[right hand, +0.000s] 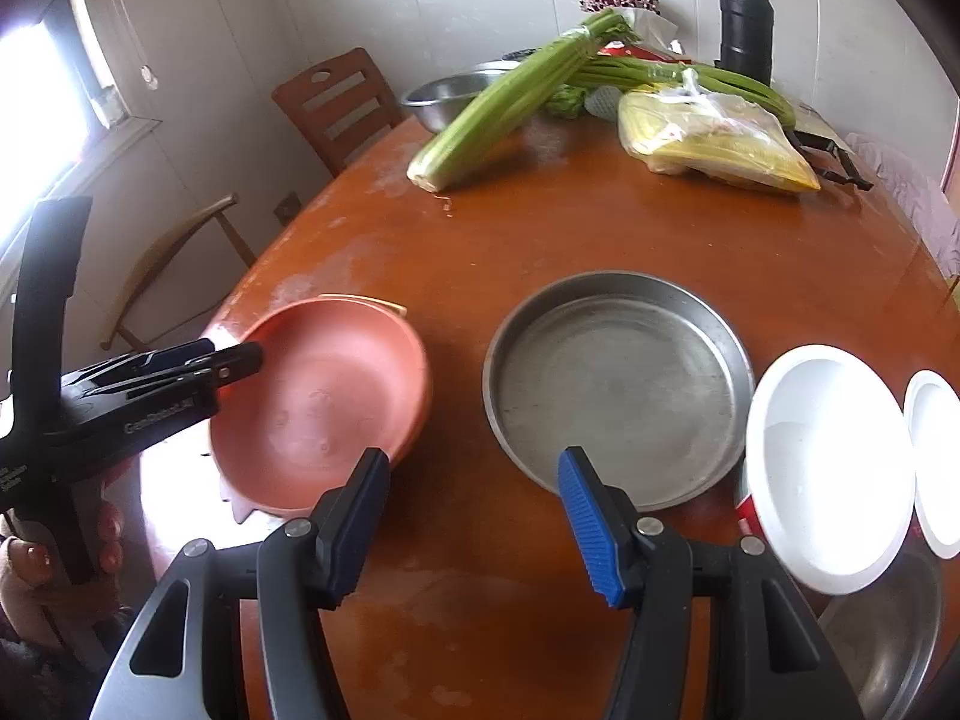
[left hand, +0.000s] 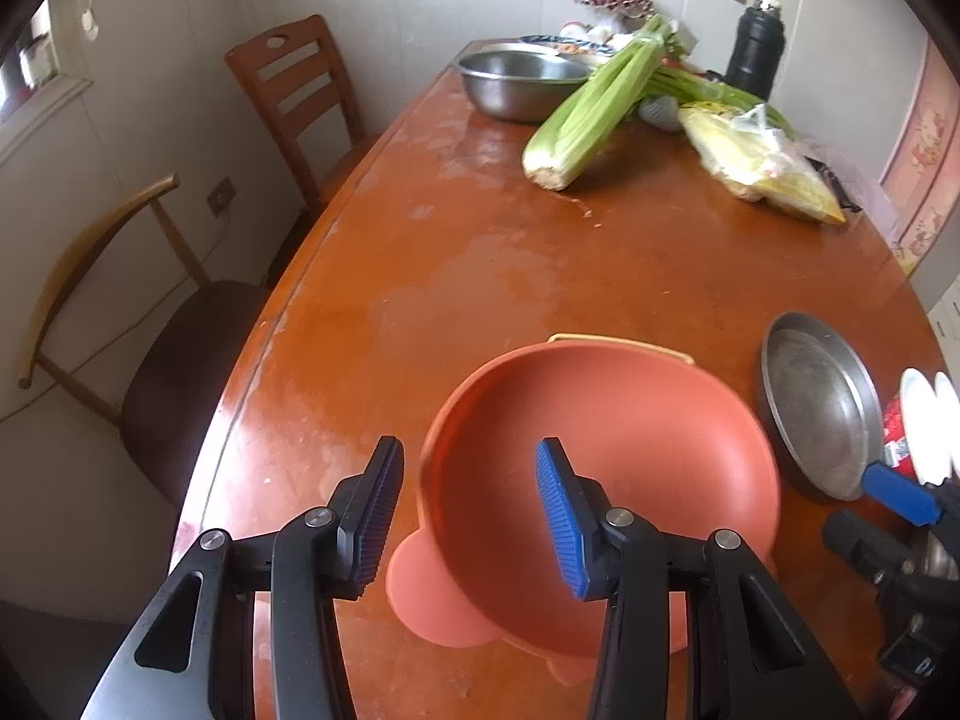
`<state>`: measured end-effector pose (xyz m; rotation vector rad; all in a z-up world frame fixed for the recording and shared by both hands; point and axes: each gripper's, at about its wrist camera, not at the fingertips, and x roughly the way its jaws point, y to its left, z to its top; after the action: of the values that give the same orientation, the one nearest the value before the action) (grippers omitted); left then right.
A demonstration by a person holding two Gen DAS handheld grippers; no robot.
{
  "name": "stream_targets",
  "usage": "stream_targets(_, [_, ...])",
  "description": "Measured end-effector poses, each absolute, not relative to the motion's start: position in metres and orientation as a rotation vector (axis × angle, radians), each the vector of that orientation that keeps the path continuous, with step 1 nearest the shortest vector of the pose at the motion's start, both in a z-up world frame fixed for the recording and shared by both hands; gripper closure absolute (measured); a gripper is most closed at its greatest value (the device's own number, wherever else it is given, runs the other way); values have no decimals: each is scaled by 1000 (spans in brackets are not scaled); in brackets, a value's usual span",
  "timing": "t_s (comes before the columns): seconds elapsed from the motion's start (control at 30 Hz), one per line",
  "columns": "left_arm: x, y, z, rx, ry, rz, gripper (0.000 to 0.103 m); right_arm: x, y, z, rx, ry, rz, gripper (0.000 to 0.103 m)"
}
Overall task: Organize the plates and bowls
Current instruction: 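Carry the orange plate over the yellow plate and lower it on, then open the left tool and move it to the shallow steel pan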
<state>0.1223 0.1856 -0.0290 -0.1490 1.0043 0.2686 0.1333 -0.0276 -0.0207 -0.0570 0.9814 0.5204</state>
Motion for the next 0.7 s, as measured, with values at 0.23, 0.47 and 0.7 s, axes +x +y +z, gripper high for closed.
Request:
stream_targets(0.23, [113,178,-6,-171,938,214,56,144,-18,-32,-128,975,513,44])
stream_targets(0.47, [110,145,0,-140,942,87,56,148,-7,-50,-198,1028,538,46])
stream_targets(0.7, [103,109,-7,-107,985,5,56,124,-14,-51,-205,1065,636,46])
